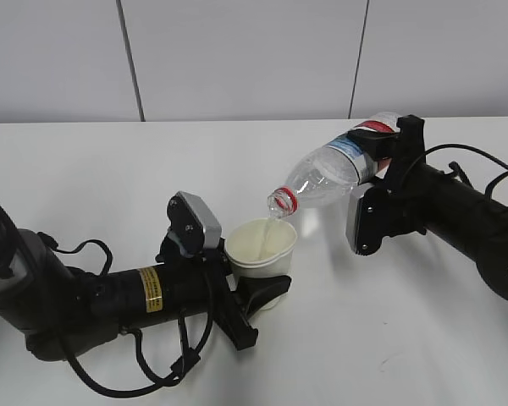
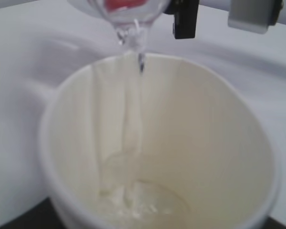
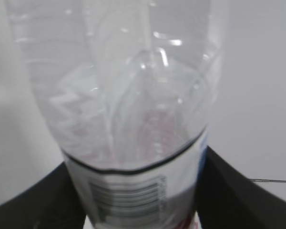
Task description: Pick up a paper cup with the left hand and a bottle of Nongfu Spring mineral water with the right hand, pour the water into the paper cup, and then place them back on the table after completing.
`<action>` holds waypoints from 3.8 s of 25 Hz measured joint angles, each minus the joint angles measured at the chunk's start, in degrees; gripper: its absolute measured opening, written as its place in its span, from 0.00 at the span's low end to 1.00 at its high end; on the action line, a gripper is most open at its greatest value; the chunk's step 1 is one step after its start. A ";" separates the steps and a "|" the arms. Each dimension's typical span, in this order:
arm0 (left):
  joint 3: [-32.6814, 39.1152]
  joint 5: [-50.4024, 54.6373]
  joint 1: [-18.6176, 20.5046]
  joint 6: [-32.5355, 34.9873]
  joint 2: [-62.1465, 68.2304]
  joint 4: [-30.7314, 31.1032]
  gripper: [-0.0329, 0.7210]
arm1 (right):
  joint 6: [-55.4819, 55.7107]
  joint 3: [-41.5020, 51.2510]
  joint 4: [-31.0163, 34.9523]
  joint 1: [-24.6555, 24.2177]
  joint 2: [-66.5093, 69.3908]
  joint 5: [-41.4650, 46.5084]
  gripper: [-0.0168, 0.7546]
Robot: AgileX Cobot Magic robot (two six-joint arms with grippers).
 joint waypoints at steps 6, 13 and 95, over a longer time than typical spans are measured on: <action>0.00 0.01 0.00 0.00 0.00 0.14 0.51 | 0.00 0.00 0.00 0.00 0.00 0.00 0.60; 0.00 0.01 0.00 0.00 0.00 0.15 0.51 | 0.00 0.00 0.10 0.00 0.00 0.00 0.60; 0.00 0.22 8.88 6.70 0.00 -19.67 0.51 | 89.02 1.79 -0.09 0.00 0.00 -0.10 0.60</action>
